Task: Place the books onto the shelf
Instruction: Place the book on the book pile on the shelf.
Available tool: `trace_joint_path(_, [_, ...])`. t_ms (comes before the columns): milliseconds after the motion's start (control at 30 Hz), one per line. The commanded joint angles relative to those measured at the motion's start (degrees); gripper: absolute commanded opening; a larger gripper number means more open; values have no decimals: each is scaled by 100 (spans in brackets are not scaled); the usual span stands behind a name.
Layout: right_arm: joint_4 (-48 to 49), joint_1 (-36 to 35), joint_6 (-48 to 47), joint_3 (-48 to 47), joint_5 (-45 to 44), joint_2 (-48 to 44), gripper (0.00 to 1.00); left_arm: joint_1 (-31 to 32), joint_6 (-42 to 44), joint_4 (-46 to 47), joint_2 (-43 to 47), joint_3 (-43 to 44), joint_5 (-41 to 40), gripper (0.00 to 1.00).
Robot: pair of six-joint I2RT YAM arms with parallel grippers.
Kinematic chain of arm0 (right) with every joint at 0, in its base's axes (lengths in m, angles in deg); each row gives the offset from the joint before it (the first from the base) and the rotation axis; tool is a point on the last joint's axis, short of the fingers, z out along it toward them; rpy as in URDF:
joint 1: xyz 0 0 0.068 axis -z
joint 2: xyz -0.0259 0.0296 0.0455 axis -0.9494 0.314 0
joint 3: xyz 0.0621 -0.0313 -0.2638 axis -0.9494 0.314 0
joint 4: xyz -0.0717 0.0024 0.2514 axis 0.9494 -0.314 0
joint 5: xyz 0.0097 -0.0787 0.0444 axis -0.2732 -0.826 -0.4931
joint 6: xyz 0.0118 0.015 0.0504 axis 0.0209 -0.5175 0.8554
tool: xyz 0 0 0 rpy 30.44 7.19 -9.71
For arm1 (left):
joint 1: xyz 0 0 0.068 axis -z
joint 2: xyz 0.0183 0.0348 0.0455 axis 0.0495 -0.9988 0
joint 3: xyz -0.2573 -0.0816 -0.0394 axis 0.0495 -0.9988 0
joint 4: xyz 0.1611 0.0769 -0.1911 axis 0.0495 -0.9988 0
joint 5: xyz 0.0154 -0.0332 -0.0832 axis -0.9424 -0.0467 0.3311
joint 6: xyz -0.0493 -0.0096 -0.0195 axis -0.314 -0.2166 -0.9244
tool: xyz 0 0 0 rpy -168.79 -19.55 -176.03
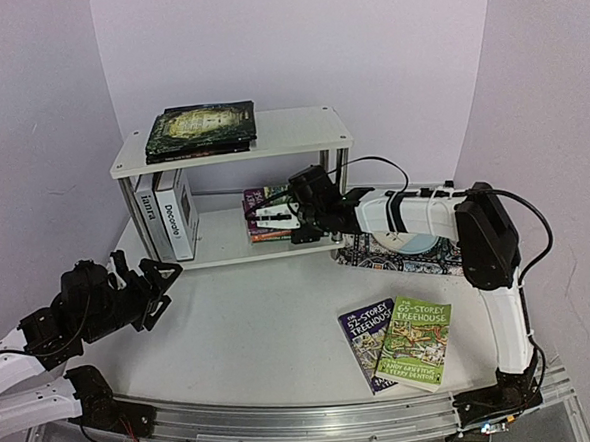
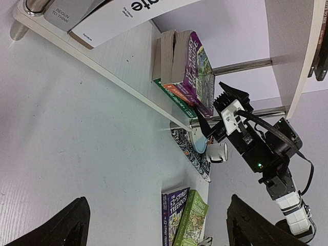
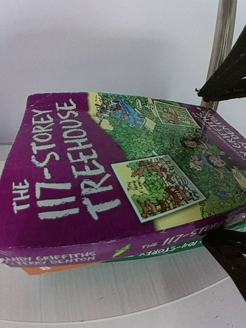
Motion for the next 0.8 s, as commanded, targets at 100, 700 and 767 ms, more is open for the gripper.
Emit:
trace_joint_path(100, [75, 81, 1, -354, -89, 142, 86, -6, 98, 80, 42, 121, 50, 94])
trace_joint_path(700, [-74, -103, 174, 78, -60, -261, 98, -6, 120, 89, -111, 170, 58, 94])
trace_joint_path(767, [-73, -237, 384, 107, -131, -362, 98, -6, 142, 89, -137, 183, 66, 94])
